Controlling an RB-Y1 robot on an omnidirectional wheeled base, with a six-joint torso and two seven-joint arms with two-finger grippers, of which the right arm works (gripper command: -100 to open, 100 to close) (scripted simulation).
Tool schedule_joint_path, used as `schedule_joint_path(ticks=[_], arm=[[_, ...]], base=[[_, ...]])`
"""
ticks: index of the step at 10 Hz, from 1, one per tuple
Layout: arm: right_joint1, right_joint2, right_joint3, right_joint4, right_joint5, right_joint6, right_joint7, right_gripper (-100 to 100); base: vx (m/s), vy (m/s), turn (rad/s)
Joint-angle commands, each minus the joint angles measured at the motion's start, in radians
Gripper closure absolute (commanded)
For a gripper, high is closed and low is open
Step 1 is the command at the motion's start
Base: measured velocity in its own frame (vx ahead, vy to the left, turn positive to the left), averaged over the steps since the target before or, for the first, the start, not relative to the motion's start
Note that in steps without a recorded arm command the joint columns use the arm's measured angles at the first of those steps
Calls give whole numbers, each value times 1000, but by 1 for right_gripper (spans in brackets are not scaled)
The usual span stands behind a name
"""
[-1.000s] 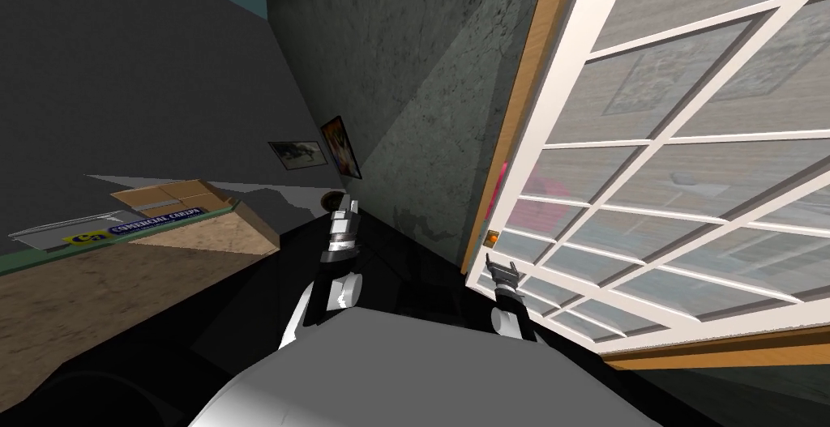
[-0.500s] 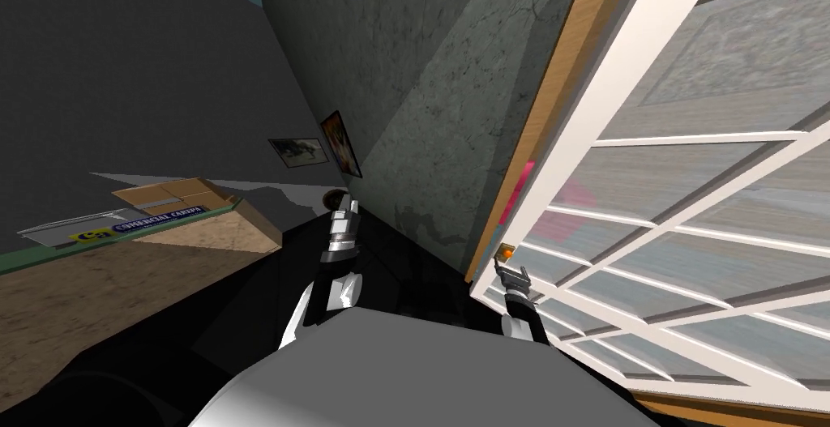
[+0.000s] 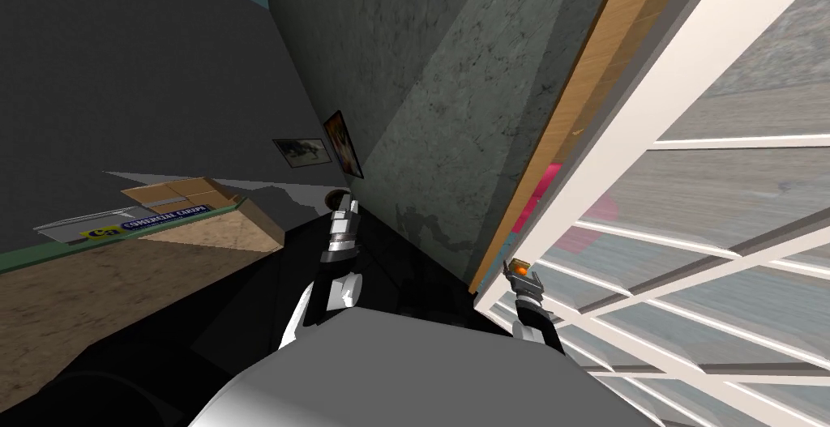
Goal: Pull the door open
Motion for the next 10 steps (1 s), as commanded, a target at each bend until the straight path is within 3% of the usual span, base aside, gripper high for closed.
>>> schedule_joint_path(ticks=[1,6,10], arm=[[0,1,0,-1,0,3,3,100],[0,1,0,-1,0,3,3,100],[9,-15,46,-18,22,4,-33,100]], base=[[-12,4,-20],[-14,2,2],[-164,-5,52]])
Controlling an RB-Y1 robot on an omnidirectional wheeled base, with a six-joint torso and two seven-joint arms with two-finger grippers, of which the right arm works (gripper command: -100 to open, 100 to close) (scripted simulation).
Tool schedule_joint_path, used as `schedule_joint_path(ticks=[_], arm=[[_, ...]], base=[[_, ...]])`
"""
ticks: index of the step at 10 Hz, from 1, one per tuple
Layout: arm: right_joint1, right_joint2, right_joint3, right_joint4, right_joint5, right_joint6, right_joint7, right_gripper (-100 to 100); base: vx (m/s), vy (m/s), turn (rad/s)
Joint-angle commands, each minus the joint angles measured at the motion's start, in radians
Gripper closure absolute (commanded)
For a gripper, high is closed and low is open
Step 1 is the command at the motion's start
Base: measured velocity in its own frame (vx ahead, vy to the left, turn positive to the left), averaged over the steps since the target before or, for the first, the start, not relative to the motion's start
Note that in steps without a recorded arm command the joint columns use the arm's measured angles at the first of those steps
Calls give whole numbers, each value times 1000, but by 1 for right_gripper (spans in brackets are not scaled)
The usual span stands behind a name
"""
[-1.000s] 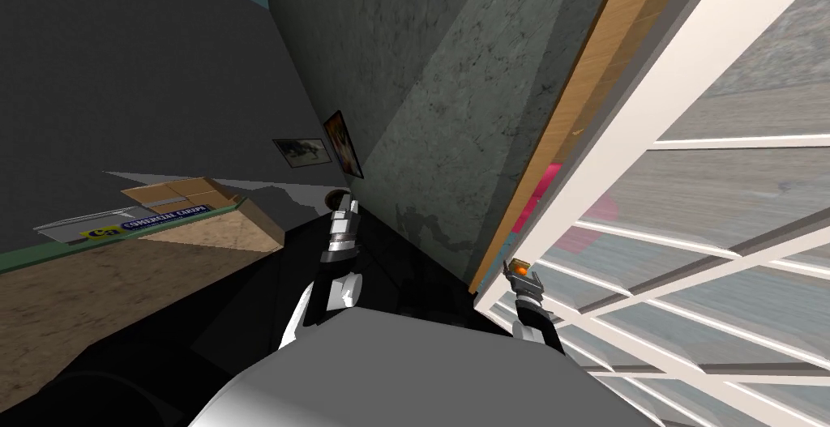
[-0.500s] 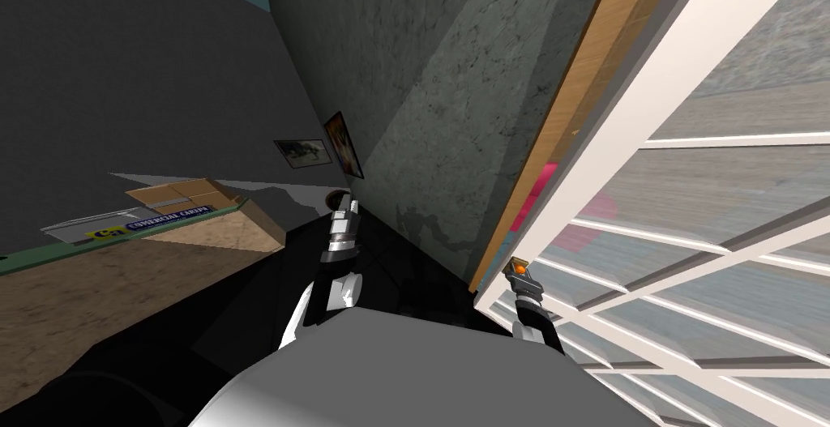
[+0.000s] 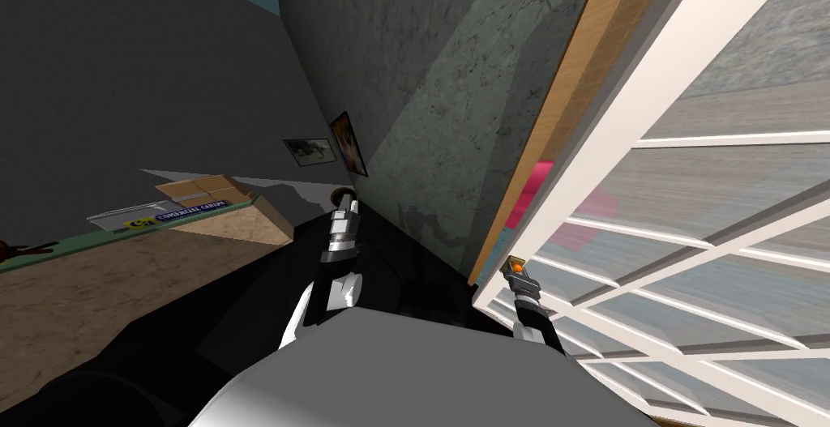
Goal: Pull the door open
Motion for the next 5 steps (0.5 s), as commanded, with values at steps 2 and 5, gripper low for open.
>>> schedule_joint_path(ticks=[2,5], arm=[[9,-12,40,-18,19,1,-33,100],[16,-24,77,-32,37,1,-62,100]], base=[[-241,-11,64],[-272,-19,59]])
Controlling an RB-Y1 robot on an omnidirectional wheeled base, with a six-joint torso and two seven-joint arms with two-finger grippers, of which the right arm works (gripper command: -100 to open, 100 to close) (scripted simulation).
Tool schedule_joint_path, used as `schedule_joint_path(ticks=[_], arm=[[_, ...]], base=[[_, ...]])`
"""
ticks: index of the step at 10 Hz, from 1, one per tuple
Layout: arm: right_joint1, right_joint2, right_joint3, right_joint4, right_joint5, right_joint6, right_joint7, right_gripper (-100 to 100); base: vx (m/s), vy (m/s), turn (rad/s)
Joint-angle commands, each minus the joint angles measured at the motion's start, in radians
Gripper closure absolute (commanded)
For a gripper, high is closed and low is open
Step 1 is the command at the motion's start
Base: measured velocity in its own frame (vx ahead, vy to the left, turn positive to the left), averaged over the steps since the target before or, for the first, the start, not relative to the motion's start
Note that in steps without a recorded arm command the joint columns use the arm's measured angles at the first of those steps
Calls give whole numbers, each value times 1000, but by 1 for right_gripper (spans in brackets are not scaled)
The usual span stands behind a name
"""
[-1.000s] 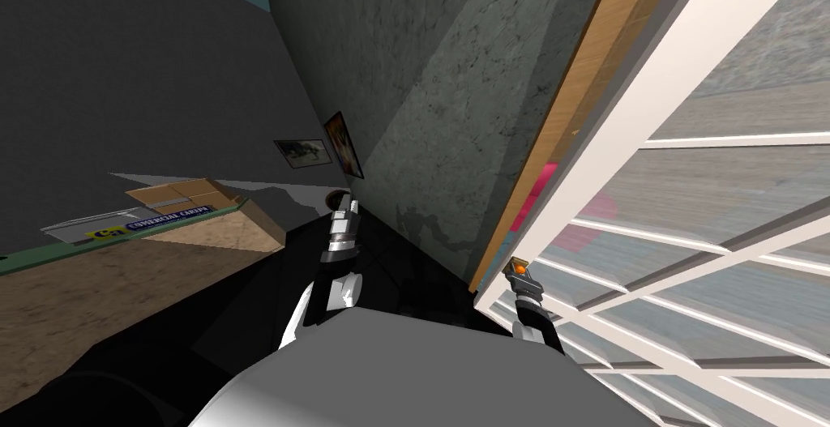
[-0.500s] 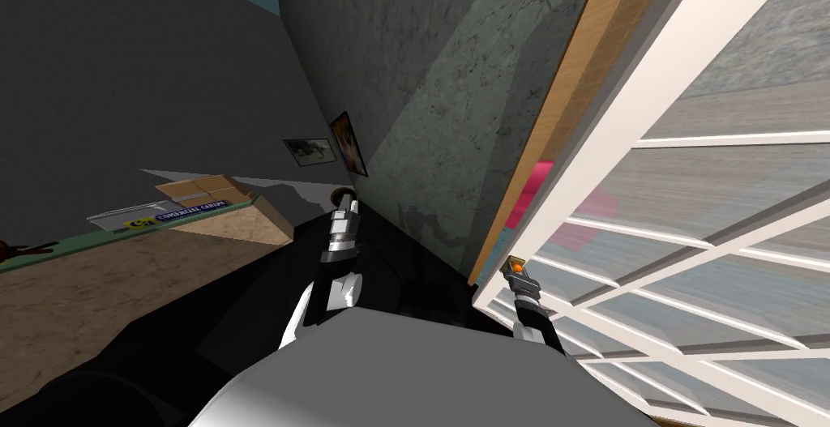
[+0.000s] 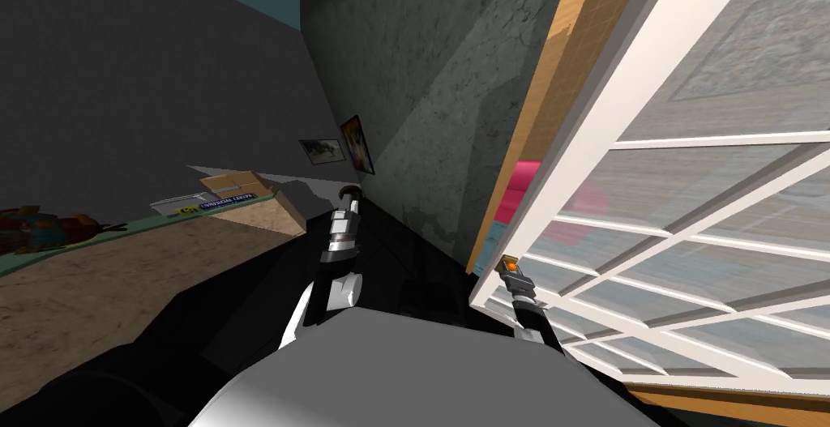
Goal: Pull the door open
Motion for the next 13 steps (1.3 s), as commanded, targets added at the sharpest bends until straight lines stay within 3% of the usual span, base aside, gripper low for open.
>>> schedule_joint_path(ticks=[1,2,10,11,12,13], arm=[[13,0,2,-30,1,10,6,100],[15,3,4,-19,1,9,2,100],[69,-83,114,-53,58,-51,-116,100],[62,-77,107,-43,54,-48,-108,100],[79,-94,134,-46,67,-71,-133,100],[83,-99,140,-47,70,-77,-139,100]], base=[[-77,-29,19],[-21,-7,7],[-228,-28,101],[-112,-21,25],[-151,-42,111],[-199,-49,94]])
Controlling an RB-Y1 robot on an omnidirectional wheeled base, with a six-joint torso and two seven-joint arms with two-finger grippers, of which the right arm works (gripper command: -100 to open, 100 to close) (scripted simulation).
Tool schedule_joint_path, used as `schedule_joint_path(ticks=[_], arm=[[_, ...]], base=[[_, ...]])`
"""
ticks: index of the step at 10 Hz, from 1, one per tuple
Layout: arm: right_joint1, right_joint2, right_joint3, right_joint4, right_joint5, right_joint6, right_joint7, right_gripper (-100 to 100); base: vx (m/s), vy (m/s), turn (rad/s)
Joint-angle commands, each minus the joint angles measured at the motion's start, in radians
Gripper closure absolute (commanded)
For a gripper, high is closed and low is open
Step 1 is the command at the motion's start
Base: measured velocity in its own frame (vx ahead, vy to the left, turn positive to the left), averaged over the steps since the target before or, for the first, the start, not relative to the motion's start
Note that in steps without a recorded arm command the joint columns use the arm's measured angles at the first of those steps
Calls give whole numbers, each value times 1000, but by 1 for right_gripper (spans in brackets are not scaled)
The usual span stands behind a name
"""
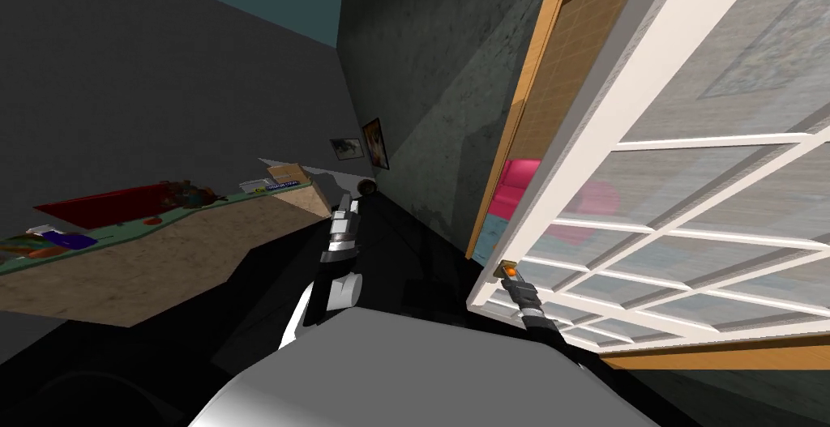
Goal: Pull the door open
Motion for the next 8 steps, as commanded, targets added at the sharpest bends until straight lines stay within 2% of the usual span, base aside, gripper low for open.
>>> schedule_joint_path(ticks=[1,5,6,7,8], arm=[[16,-16,19,-7,9,-20,-19,100],[49,-60,75,-15,35,-77,-73,100],[54,-68,84,-17,40,-86,-82,100],[47,-60,80,-9,38,-82,-76,100],[57,-70,97,1,44,-107,-92,100]], base=[[-206,-31,58],[-204,-57,84],[-248,-48,80],[-112,-13,16],[-162,-52,186]])
